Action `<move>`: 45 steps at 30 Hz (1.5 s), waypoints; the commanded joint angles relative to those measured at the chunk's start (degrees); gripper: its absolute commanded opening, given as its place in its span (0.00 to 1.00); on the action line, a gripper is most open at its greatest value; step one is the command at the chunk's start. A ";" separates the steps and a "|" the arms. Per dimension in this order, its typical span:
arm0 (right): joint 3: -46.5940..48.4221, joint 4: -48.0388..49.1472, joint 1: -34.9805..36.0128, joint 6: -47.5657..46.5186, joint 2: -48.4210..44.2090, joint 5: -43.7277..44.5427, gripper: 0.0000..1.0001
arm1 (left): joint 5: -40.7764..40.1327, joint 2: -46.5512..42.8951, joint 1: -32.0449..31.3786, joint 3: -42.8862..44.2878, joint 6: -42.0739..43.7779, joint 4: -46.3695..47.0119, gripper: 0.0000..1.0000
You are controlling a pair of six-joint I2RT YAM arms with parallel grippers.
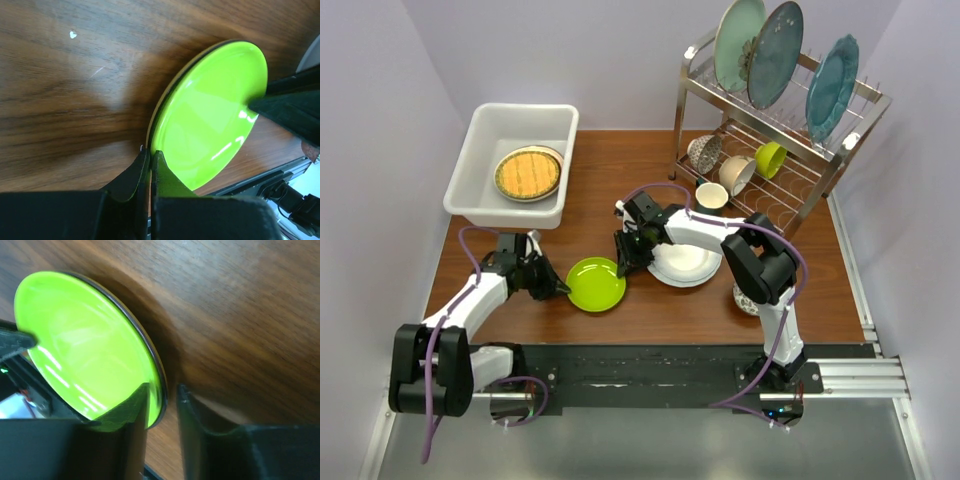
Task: Place the plates into the plastic bin on the countertop
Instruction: Pick up the plate at the center of the board.
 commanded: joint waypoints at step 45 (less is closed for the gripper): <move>-17.86 17.36 0.37 -1.34 -22.32 -2.81 0.99 | -2.72 3.68 -0.65 27.15 1.91 -7.23 0.00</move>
